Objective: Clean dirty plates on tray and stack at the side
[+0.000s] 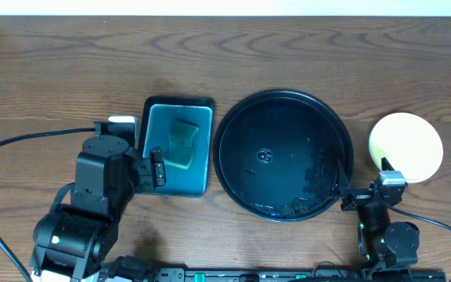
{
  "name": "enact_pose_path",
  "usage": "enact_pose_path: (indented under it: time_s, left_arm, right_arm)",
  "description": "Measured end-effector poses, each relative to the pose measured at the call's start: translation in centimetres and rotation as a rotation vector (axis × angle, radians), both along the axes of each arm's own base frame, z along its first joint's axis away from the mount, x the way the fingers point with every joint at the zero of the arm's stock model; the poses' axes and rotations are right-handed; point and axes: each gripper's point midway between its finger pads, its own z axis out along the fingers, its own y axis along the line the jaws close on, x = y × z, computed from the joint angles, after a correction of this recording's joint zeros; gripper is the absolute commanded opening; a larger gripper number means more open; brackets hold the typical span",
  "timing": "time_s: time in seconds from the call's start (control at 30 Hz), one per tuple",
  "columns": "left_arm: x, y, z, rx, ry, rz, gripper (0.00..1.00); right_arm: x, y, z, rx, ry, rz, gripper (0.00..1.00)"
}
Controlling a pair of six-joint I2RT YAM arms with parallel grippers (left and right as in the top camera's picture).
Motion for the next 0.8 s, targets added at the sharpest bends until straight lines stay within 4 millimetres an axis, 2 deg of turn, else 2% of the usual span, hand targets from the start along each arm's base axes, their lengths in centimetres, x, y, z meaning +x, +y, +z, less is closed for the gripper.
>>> enact_pose_path:
  time_s: [0.27, 0.57, 0.67, 0.8]
  left_arm:
    - [-0.2, 0.1, 0.0, 0.000, 0.000, 0.000, 0.88]
    - [-2.8, 1.3, 0.2, -0.009, -0.030, 0.026, 0.88]
    - [-3.2, 2.0, -0.6, -0.020, -0.075, 0.051, 0.88]
    - [-3.2, 2.7, -3.3, -0.038, -0.145, 0.092, 0.88]
  right_arm:
    - [0.0, 0.0, 0.0, 0.000, 0.000, 0.000, 0.99]
    - [0.0, 0.0, 0.0, 0.000, 0.000, 0.000, 0.99]
    - [0.0, 0.0, 0.0, 0.000, 0.000, 0.000, 0.99]
    - [0.0, 0.0, 0.0, 0.000, 0.000, 0.000, 0.99]
